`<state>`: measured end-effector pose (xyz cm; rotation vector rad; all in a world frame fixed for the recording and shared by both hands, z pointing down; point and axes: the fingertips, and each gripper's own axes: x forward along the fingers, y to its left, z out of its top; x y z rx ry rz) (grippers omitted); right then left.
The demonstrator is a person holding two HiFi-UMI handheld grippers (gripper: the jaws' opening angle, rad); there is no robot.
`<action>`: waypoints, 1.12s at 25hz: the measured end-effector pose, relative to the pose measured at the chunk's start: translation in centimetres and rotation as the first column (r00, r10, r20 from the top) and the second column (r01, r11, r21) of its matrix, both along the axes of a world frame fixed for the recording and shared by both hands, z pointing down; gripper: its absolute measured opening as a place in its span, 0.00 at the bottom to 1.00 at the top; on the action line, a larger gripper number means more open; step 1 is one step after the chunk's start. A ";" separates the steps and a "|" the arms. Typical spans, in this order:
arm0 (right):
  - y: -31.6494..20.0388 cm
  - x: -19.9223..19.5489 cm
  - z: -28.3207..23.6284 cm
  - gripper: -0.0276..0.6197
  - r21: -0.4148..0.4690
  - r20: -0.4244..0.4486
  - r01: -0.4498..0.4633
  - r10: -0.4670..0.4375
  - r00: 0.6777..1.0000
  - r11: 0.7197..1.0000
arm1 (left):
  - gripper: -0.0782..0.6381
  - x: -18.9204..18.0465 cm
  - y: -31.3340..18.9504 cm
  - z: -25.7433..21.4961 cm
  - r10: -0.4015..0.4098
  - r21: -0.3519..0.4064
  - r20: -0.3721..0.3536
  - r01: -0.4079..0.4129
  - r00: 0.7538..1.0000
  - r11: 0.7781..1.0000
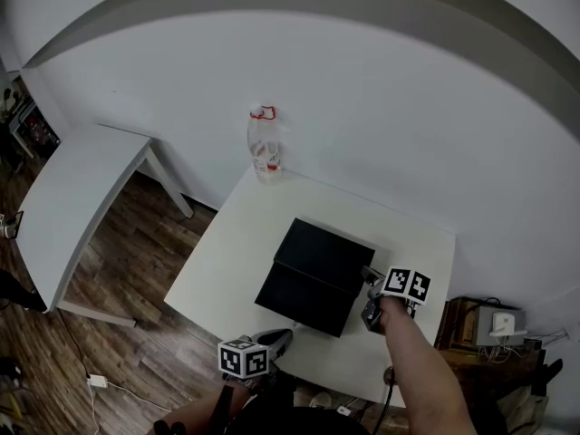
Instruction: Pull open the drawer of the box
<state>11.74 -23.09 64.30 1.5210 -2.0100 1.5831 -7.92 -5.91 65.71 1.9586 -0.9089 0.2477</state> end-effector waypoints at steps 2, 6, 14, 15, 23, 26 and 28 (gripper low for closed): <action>0.3 0.1 0.0 0.22 0.017 0.026 -0.006 0.005 1.000 1.000 | 0.11 -0.1 0.3 -0.8 0.005 0.012 -0.010 -0.005 1.000 1.000; 1.7 0.5 -0.6 0.27 0.055 0.049 -0.003 0.001 0.999 0.998 | 0.11 0.0 1.2 -2.7 0.021 0.038 -0.040 -0.020 0.999 0.999; 8.7 0.1 -6.5 0.05 0.201 0.096 0.185 -0.207 0.974 0.962 | 0.11 3.6 5.6 -5.1 0.092 0.088 -0.122 -0.082 0.988 0.993; 10.0 -0.1 -7.2 0.05 0.219 0.102 0.218 -0.244 0.964 0.951 | 0.11 4.2 6.3 -5.6 0.098 0.094 -0.136 -0.086 0.986 0.992; 21.6 -1.3 -11.7 0.05 0.338 0.227 0.335 -0.422 0.878 0.879 | 0.11 7.9 11.9 -9.5 0.093 0.125 -0.240 -0.064 0.966 0.990; 25.8 -1.4 -12.6 0.05 0.363 0.281 0.339 -0.449 0.848 0.868 | 0.11 8.7 14.2 -10.4 0.089 0.118 -0.254 -0.061 0.963 0.991; 28.1 -1.5 -12.9 0.05 0.377 0.310 0.337 -0.460 0.832 0.863 | 0.11 8.8 15.4 -10.8 0.079 0.112 -0.266 -0.051 0.961 0.992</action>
